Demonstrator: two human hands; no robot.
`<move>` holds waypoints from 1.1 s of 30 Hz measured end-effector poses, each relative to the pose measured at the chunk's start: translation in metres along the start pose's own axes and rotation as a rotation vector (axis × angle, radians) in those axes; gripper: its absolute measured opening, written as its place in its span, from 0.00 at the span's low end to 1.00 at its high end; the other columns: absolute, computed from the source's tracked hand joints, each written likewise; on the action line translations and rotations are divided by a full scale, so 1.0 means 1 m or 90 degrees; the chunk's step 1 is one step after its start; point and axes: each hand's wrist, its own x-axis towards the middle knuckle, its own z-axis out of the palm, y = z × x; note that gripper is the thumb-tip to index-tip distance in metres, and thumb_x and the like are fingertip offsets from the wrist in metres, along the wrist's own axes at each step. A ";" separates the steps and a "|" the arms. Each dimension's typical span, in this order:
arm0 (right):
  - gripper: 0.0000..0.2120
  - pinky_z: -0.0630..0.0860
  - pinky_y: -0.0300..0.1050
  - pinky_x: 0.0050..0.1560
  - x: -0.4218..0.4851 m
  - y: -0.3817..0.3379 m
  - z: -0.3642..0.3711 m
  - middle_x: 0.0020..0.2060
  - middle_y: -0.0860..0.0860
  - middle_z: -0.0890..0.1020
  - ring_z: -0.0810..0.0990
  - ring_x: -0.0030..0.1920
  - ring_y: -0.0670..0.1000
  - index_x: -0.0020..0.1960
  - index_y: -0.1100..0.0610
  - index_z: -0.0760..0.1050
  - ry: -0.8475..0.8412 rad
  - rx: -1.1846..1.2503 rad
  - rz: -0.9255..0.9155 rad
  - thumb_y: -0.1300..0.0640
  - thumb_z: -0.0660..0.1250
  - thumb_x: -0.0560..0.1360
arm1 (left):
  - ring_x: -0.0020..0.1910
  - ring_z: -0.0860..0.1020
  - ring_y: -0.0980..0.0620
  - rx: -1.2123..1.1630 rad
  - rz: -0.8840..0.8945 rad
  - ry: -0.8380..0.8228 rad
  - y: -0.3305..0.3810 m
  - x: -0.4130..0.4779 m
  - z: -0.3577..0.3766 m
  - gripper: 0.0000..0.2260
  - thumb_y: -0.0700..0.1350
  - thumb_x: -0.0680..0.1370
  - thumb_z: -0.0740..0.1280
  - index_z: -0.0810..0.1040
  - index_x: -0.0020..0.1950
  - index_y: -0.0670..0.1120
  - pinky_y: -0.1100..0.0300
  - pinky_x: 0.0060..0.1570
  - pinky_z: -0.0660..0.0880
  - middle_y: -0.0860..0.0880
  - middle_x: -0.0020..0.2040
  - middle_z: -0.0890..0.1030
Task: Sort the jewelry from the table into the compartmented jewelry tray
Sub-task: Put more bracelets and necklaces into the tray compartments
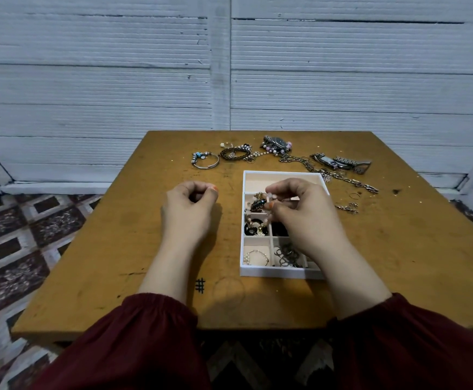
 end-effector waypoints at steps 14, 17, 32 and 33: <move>0.09 0.76 0.42 0.46 0.001 -0.002 0.007 0.41 0.50 0.82 0.80 0.42 0.48 0.43 0.52 0.79 0.074 -0.160 -0.090 0.65 0.69 0.71 | 0.38 0.77 0.53 -0.008 0.009 -0.022 0.000 -0.002 0.006 0.06 0.43 0.74 0.70 0.80 0.38 0.51 0.57 0.46 0.75 0.51 0.37 0.81; 0.08 0.75 0.39 0.43 0.001 -0.004 0.008 0.37 0.48 0.81 0.79 0.39 0.45 0.41 0.52 0.78 0.074 -0.132 -0.080 0.65 0.69 0.71 | 0.38 0.76 0.54 -0.012 0.010 -0.021 0.000 -0.002 0.006 0.05 0.43 0.74 0.70 0.80 0.38 0.51 0.58 0.45 0.74 0.52 0.36 0.80; 0.04 0.78 0.49 0.47 -0.006 -0.007 0.011 0.31 0.44 0.82 0.81 0.41 0.47 0.39 0.50 0.78 -0.063 -0.274 -0.013 0.55 0.73 0.68 | 0.39 0.78 0.52 -0.004 0.009 -0.013 0.002 -0.001 0.004 0.05 0.44 0.73 0.70 0.80 0.37 0.51 0.52 0.49 0.77 0.51 0.37 0.81; 0.02 0.77 0.50 0.48 -0.006 -0.008 0.012 0.32 0.44 0.83 0.81 0.43 0.48 0.40 0.50 0.79 -0.075 -0.292 -0.020 0.55 0.71 0.69 | 0.39 0.78 0.53 -0.002 0.010 -0.014 0.003 -0.001 0.003 0.05 0.44 0.74 0.70 0.80 0.38 0.51 0.53 0.48 0.77 0.51 0.37 0.81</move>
